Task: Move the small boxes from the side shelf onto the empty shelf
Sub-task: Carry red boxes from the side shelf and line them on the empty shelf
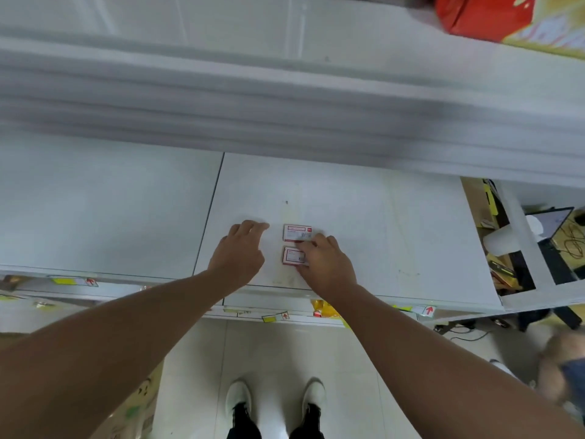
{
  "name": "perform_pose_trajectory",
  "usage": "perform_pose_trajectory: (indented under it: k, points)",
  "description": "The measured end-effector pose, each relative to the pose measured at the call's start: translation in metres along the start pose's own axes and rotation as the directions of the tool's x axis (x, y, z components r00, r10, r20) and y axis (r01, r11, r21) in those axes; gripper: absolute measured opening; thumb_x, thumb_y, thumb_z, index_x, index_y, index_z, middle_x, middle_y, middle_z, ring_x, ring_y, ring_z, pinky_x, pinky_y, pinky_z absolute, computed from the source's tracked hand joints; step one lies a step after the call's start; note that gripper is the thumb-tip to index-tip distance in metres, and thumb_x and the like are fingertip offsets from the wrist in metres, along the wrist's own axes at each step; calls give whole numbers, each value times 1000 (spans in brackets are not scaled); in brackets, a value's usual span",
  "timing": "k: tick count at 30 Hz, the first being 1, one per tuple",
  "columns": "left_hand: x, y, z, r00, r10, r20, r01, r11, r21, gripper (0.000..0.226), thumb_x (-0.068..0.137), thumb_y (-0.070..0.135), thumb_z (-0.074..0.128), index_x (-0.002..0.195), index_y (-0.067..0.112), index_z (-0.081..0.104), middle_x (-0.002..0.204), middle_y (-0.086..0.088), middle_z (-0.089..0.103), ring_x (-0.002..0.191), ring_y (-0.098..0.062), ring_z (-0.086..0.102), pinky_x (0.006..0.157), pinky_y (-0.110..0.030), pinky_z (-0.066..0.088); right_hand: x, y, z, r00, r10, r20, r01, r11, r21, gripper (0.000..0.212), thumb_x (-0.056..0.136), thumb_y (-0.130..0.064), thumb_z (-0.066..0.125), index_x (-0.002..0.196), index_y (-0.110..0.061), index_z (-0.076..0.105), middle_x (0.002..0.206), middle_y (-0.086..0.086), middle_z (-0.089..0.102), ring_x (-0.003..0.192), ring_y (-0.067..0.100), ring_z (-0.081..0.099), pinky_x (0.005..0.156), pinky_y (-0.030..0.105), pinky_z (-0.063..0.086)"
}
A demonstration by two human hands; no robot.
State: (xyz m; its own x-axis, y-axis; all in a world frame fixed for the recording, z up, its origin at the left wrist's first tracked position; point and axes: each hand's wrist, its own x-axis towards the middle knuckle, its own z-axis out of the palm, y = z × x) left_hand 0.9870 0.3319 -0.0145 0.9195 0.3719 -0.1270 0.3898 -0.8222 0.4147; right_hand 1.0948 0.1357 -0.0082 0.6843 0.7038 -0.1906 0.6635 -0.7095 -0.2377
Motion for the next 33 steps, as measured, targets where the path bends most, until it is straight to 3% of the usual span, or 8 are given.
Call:
perform_pose_trajectory:
  k: [5,9,11,15,20,26,30,33]
  points:
    - [-16,19,9,982,-160,-105,125,951,-283,59,93,10,60,151,22,50,152,3,50,136,-20,48,107,-41,50,-19,4,7,987,106,-120,-74,967,244,45,99,-49,63,138,-27,63,132,1,57,120,24,53,89,44,58]
    - [-23,50,12,873,-487,-31,298,583,-756,51,99,6,60,147,22,56,142,5,61,127,-12,59,112,-36,48,-33,7,3,927,373,-40,-241,673,699,42,102,-43,62,140,-26,63,128,-5,63,115,14,62,104,45,54]
    - [-30,63,16,853,-521,15,278,430,-859,52,99,1,58,147,21,56,143,5,62,131,-14,59,116,-39,47,-41,7,4,913,408,-11,-243,565,789,44,104,-37,59,146,-26,60,133,-7,64,118,11,63,108,46,53]
    - [-38,83,22,850,-525,54,230,276,-933,52,103,-1,53,151,18,56,149,3,59,136,-13,54,96,-9,42,-48,-7,5,911,412,25,-187,359,915,39,108,-31,55,146,-31,60,136,-16,67,125,5,63,111,40,52]
    - [-36,94,34,869,-483,105,253,252,-934,36,113,24,44,147,32,56,134,23,61,124,12,55,107,-12,38,-40,-28,7,906,419,57,-116,116,986,32,113,-15,45,135,-29,63,123,-20,73,114,-3,67,92,16,52]
    - [-24,96,37,862,-476,173,286,176,-942,62,104,58,42,138,10,60,139,-12,67,132,-26,64,118,-51,46,-27,-37,13,917,391,81,-136,117,984,44,115,-14,41,159,-18,44,138,-26,57,117,-24,54,93,0,39]
    - [-16,104,29,892,-423,159,279,238,-930,58,108,58,33,127,19,72,119,-3,78,115,-21,73,108,-47,53,-20,-36,1,923,379,66,-102,75,992,40,116,-11,38,155,-22,38,117,-36,47,92,-38,51,79,-6,36]
    - [-9,104,28,898,-410,156,273,243,-931,58,107,60,32,130,25,72,121,3,78,117,-16,72,111,-45,51,-8,-31,3,919,384,85,-125,81,989,43,117,-19,39,160,-20,37,124,-34,49,105,-33,52,81,-7,36]
